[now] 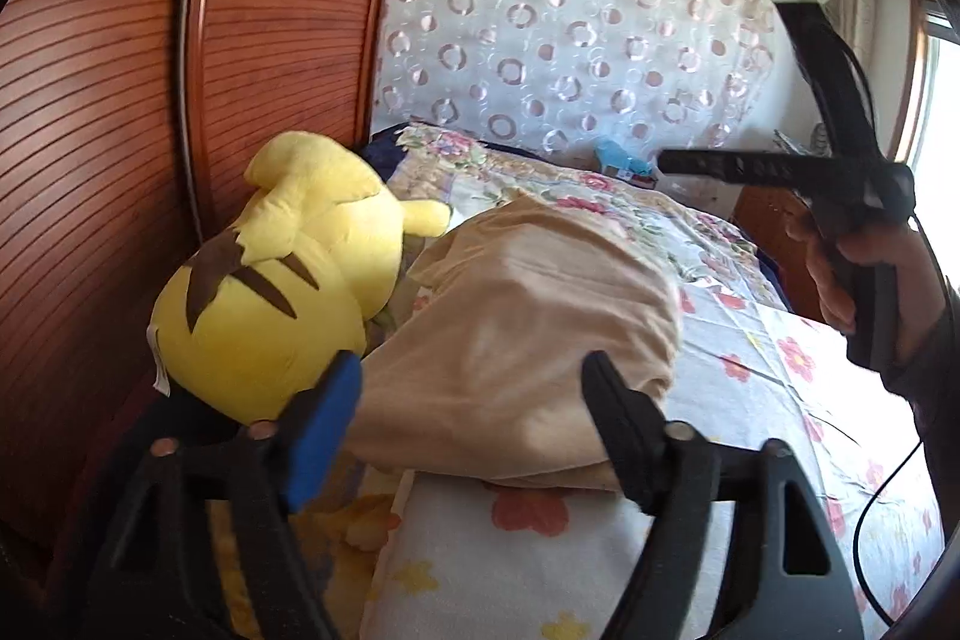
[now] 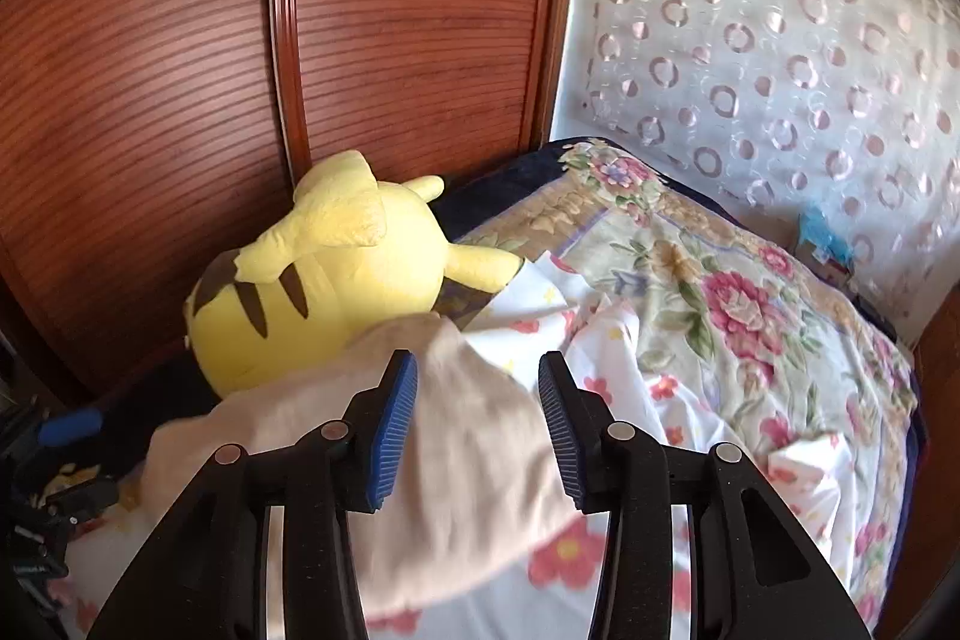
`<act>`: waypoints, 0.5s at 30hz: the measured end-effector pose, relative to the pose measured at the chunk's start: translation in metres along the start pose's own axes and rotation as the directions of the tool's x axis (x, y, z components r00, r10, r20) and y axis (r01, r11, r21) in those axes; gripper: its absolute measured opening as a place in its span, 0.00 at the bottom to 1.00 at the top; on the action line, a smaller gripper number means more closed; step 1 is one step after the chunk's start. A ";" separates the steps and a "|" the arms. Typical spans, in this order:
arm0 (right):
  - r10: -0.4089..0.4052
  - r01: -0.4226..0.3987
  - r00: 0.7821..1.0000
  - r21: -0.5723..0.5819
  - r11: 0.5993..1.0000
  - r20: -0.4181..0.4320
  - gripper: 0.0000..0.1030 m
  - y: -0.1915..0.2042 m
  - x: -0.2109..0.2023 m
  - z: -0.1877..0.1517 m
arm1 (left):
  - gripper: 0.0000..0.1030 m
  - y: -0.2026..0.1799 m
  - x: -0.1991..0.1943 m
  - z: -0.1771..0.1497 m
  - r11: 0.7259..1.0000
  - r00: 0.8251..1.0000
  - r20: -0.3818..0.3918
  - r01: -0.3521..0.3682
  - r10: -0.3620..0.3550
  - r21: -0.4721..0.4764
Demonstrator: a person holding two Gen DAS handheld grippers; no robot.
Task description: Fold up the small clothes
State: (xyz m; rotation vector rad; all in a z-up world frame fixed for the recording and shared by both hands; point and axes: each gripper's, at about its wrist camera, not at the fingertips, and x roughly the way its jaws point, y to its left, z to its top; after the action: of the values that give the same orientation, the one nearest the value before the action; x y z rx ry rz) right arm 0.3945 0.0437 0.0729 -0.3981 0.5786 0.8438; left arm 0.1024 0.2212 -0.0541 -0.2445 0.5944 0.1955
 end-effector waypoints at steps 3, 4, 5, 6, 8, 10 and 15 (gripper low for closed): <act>-0.022 0.021 0.999 0.055 0.998 0.023 0.52 0.007 -0.039 -0.041 | 0.78 -0.016 -0.009 0.001 0.999 1.000 0.004 0.015 -0.015 0.041; -0.036 0.034 0.999 0.072 0.997 0.031 0.53 0.009 -0.051 -0.053 | 0.78 -0.023 -0.013 0.002 0.998 1.000 0.008 0.013 -0.014 0.056; -0.050 0.047 0.998 0.091 0.995 0.040 0.55 0.008 -0.064 -0.064 | 0.78 -0.029 -0.016 0.002 0.997 1.000 0.012 0.023 -0.024 0.069; -0.062 0.056 0.997 0.112 0.992 0.046 0.55 0.013 -0.078 -0.076 | 0.78 -0.036 -0.019 0.002 0.996 0.999 0.013 0.039 -0.040 0.083; -0.089 0.080 0.994 0.154 0.985 0.056 0.56 0.021 -0.108 -0.099 | 0.78 -0.051 -0.026 0.001 0.992 0.998 0.018 0.053 -0.055 0.117; -0.135 0.122 0.989 0.183 0.975 0.058 0.56 0.025 -0.131 -0.119 | 0.79 -0.067 -0.034 0.000 0.988 0.997 0.025 0.069 -0.073 0.142; -0.198 0.165 0.976 0.279 0.946 0.095 0.64 0.045 -0.193 -0.162 | 0.79 -0.103 -0.052 -0.003 0.970 0.989 0.026 0.141 -0.149 0.198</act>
State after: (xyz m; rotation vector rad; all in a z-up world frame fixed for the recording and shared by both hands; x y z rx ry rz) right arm 0.2059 -0.1293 0.0619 -0.1463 0.5259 0.5966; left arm 0.0846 0.1162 -0.0091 -0.0923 0.5491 0.0003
